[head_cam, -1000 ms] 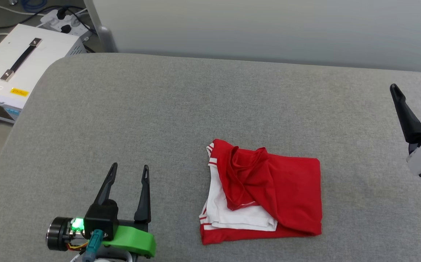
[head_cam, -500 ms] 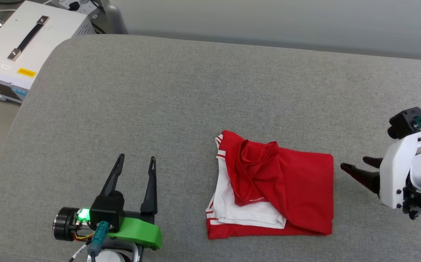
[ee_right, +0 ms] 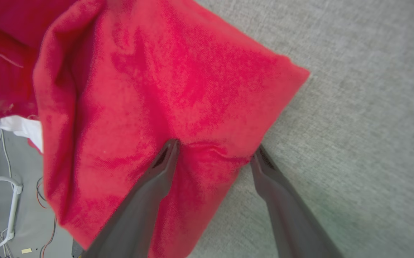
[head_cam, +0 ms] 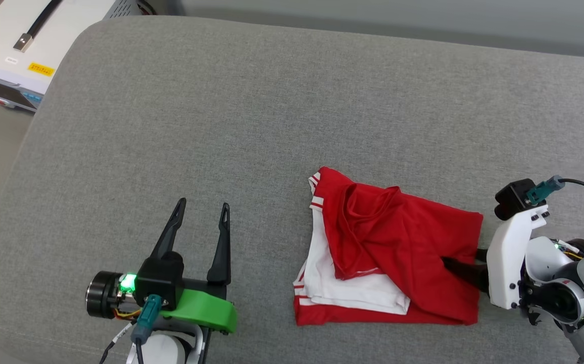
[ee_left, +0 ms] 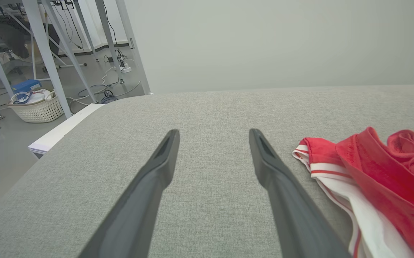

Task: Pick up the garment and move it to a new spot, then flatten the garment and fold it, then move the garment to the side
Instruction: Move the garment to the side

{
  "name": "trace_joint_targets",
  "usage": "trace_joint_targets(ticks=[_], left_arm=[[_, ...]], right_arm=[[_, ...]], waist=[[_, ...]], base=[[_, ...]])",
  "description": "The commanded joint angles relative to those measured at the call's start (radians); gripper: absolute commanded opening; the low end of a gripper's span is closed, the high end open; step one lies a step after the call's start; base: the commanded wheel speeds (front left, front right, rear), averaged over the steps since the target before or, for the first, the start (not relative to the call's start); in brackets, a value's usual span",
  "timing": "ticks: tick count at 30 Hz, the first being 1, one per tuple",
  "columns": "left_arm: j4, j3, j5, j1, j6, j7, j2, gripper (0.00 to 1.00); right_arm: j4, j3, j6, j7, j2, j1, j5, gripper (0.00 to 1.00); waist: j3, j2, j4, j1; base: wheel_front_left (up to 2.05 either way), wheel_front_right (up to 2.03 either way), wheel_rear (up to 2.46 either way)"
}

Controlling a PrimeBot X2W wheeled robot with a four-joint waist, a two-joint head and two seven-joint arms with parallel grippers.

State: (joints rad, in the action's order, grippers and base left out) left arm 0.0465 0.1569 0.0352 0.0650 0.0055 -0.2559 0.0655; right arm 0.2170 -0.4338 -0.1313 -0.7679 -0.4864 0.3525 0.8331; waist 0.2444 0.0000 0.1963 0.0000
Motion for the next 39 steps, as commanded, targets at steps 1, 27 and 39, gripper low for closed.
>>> trace_joint_targets(ticks=[1,27,39], left_arm=[[0.001,0.002,0.005,0.016,-0.002,-0.006,-0.005,1.0],[0.007,-0.02,0.008,0.0,0.006,-0.006,-0.012,1.0],[-0.004,-0.046,-0.006,-0.013,-0.001,-0.006,0.0,1.0]], right_arm=[[0.028,-0.034,0.001,0.0,0.015,-0.01,0.011,1.0],[-0.138,-0.138,0.001,0.25,-0.126,0.105,0.03,0.0],[-0.212,-0.082,0.001,0.251,-0.21,0.141,-0.006,0.0]], waist=[[0.011,0.0,0.009,0.0],[-0.022,0.0,-0.09,0.0],[-0.014,0.0,-0.279,0.0]], base=[[0.0,0.0,0.0],[0.0,0.0,0.0],[0.0,0.0,0.0]])
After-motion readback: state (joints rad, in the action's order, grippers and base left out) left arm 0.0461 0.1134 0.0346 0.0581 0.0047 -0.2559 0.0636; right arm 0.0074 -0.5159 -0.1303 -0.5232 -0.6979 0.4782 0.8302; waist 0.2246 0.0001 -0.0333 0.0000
